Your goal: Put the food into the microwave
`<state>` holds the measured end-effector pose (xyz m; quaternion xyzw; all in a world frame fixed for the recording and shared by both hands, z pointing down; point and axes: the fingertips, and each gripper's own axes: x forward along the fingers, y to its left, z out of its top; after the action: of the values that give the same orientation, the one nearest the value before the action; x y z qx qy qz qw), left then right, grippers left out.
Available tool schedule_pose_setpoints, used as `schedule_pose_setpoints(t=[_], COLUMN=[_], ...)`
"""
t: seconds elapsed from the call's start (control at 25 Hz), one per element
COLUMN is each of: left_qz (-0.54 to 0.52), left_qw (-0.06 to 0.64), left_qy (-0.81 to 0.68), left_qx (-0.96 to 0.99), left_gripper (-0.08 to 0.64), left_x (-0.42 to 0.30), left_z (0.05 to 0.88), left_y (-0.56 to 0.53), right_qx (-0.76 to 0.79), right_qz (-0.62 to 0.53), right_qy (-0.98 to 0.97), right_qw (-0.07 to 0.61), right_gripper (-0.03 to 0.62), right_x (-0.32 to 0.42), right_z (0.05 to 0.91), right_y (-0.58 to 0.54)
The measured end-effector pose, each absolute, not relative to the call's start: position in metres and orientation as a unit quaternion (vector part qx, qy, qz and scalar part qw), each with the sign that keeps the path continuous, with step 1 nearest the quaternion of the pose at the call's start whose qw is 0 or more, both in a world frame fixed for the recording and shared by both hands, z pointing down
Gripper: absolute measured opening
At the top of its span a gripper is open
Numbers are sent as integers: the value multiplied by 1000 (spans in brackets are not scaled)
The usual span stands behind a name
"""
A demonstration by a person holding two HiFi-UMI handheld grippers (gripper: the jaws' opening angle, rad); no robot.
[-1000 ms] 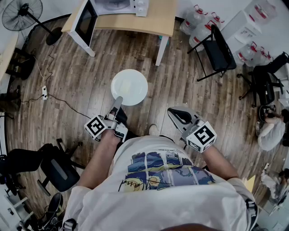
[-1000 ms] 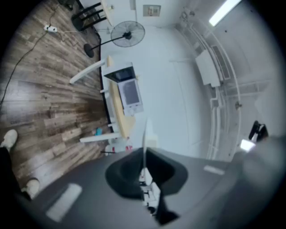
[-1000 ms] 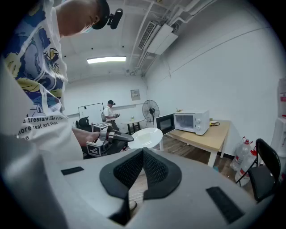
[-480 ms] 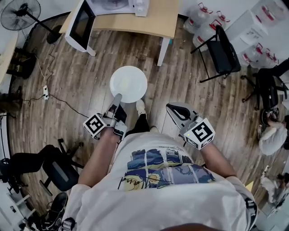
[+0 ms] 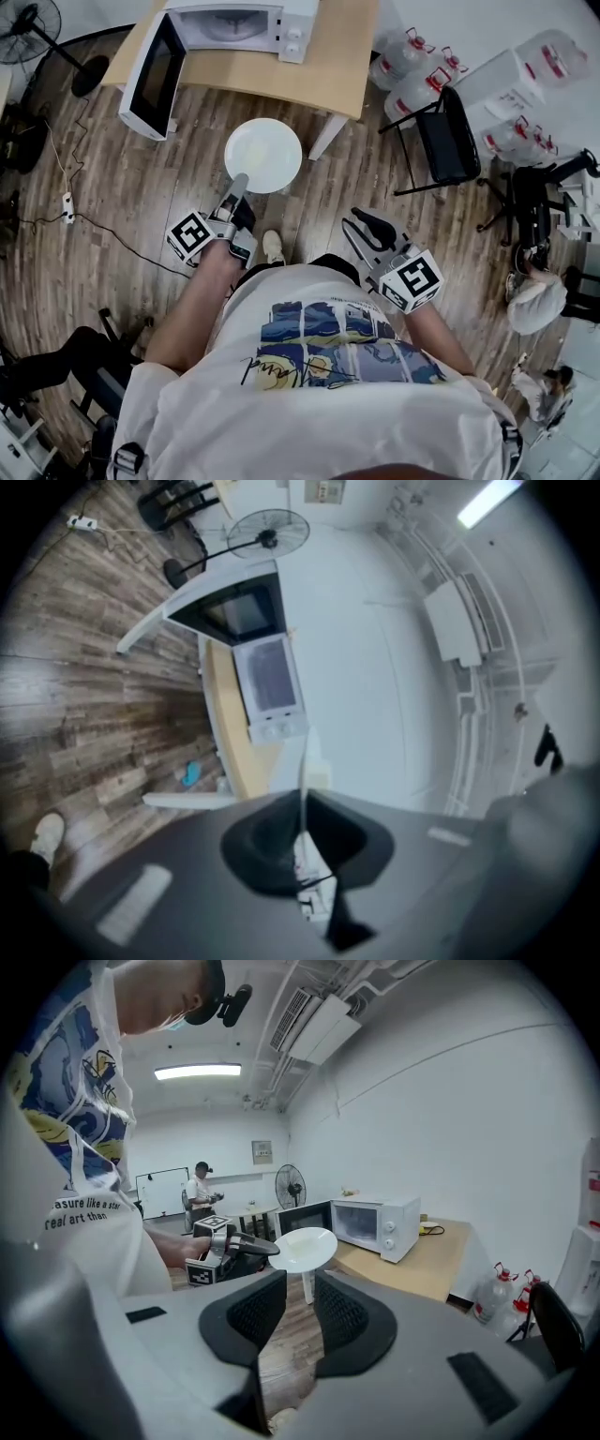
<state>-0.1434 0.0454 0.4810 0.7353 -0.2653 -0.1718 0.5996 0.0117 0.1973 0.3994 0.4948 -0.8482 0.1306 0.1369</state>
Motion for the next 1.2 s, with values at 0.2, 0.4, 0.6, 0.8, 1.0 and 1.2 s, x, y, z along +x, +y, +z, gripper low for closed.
schedule_pose_setpoints(t=[0.2,0.4,0.6,0.8,1.0,1.2], left_qz=[-185,-201,-217,-234,-250,-270], left_qw=[608,603,596,580,565,557], left_qy=[-286,-318,-355,-391,-428,-457], left_qx=[718,704,687,675,660,638], left_gripper=[15,15,15,15,15,15], left_x=[-137,-132,-124,-109,-98,-91], left_z=[493,504,510,512,520,532], left_y=[-15,-68,-124,-181,-233,-283], right_qx=[493,477,444,398,363,338], right_qz=[139,143,134,124,117,127], right_qy=[-847,-855,-874,-898,-915,-922], right_qw=[139,144,144,137,134,144], right_gripper=[84,81,74,67,63,61], right_x=[15,42,68,99,132,152], right_z=[397,400,401,396,396,411], right_y=[150,100,35,-34,-87,-123])
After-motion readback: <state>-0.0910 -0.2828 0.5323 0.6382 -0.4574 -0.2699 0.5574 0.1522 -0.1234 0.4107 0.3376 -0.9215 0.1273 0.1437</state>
